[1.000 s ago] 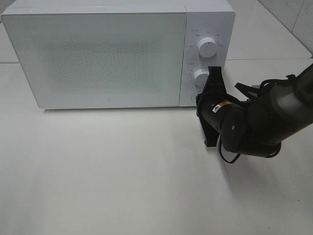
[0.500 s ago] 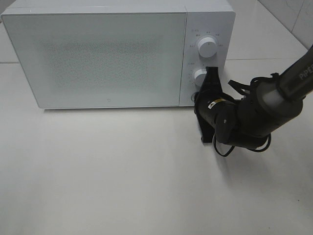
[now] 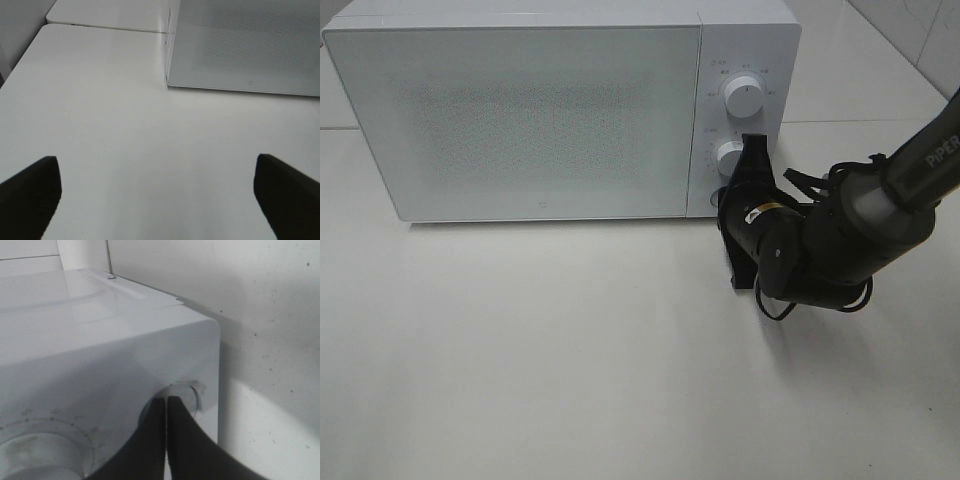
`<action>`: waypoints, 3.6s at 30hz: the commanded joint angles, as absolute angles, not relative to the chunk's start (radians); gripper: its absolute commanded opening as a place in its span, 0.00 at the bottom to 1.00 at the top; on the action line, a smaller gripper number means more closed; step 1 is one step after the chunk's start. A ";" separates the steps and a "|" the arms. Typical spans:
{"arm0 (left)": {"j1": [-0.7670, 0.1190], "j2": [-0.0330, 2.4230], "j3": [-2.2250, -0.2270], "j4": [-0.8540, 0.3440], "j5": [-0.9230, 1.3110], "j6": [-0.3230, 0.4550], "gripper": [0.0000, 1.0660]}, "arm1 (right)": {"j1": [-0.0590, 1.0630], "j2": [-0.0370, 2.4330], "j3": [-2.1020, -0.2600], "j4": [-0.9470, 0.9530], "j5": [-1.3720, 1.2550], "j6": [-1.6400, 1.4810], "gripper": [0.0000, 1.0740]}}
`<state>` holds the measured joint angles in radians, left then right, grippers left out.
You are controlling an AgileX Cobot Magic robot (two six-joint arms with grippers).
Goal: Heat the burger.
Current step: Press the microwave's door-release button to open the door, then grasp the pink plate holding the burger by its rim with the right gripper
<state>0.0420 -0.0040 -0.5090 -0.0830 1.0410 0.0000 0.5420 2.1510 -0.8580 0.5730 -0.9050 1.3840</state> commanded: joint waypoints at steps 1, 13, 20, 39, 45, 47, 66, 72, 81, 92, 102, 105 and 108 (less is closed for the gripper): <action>0.046 -0.024 -0.505 -0.088 1.034 0.000 0.94 | 0.533 2.145 -0.895 0.571 -1.005 1.353 0.00; 0.046 -0.024 -0.505 -0.087 1.034 0.000 0.94 | 0.510 2.186 -0.994 0.637 -1.145 1.286 0.00; 0.046 -0.024 -0.505 -0.087 1.034 0.000 0.94 | 0.510 2.189 -1.012 0.642 -1.149 1.264 0.00; 0.046 -0.024 -0.505 -0.087 1.034 0.000 0.94 | 0.513 2.163 -0.976 0.640 -1.016 1.312 0.00; 0.046 -0.024 -0.505 -0.088 1.034 0.000 0.94 | 0.523 2.110 -0.906 0.623 -0.918 1.335 0.00; 0.046 -0.024 -0.505 -0.088 1.034 0.000 0.94 | 0.523 2.106 -0.898 0.616 -0.906 1.335 0.00; 0.046 -0.024 -0.505 -0.088 1.034 0.000 0.94 | 0.525 1.881 -0.681 0.405 -0.606 1.221 0.00; 0.046 -0.024 -0.505 -0.088 1.034 0.000 0.94 | 0.525 1.801 -0.660 0.303 -0.506 1.112 0.00; 0.046 -0.024 -0.505 -0.088 1.034 0.000 0.94 | 0.525 1.666 -0.663 0.263 -0.192 0.749 0.01; 0.046 -0.024 -0.505 -0.088 1.034 0.000 0.94 | 0.525 1.559 -0.663 0.262 0.140 0.351 0.04; 0.046 -0.024 -0.505 -0.088 1.034 0.000 0.94 | 0.525 1.505 -0.677 0.252 0.325 -0.064 0.05; 0.046 -0.024 -0.505 -0.088 1.034 0.000 0.94 | 0.525 1.495 -0.705 0.236 0.393 -0.227 0.05; 0.046 -0.024 -0.505 -0.088 1.034 0.000 0.94 | 0.525 1.491 -0.742 0.233 0.453 -0.369 0.06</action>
